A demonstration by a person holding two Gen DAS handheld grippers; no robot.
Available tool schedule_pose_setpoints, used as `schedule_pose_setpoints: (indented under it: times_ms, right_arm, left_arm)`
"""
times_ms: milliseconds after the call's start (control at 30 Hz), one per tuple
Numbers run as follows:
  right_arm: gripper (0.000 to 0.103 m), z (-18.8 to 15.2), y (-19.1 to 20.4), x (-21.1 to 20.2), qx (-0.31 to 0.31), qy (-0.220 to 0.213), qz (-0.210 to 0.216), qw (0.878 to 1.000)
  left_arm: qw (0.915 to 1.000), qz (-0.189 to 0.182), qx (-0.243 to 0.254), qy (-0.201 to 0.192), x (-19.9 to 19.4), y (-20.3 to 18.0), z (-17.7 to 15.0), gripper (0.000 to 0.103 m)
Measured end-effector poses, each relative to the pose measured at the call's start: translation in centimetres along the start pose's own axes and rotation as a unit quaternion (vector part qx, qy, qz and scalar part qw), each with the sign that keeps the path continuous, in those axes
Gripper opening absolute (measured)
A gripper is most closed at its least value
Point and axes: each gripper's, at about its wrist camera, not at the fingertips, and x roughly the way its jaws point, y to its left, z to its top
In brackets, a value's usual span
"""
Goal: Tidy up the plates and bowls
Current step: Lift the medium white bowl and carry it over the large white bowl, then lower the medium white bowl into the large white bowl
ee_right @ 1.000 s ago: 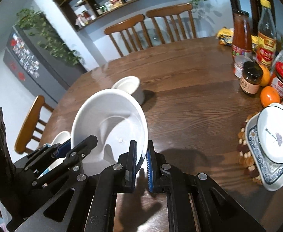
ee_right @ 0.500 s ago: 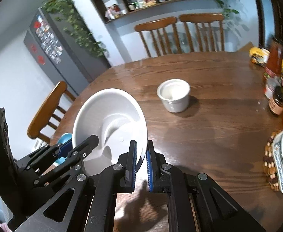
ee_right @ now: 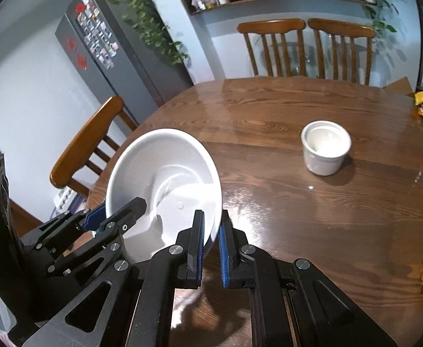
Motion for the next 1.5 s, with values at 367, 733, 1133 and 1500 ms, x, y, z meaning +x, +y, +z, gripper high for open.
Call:
schedule_pose_setpoints:
  times_ms: [367,733,1133,1500]
  right_arm:
    - [0.011,-0.1,1.7,7.3,0.018,0.081,0.007,0.997]
    - [0.011,-1.0,1.7,10.8,0.025,0.127,-0.005,0.992]
    - [0.011,-0.6,2.3,11.6,0.003,0.131,-0.041,0.99]
    - [0.011,-0.3,2.5,11.5,-0.012,0.126,-0.054,0.991]
  left_arm:
    - [0.9968,0.003,-0.026,0.075,5.0,3.8,-1.0,0.016]
    - [0.9928,0.004,-0.014,0.119,7.4,4.7,-2.4,0.016]
    - [0.9918,0.007,0.008,0.127,8.4,4.5,-2.8,0.017]
    - [0.9914,0.013,0.013,0.129,8.5,4.1,-2.8,0.019]
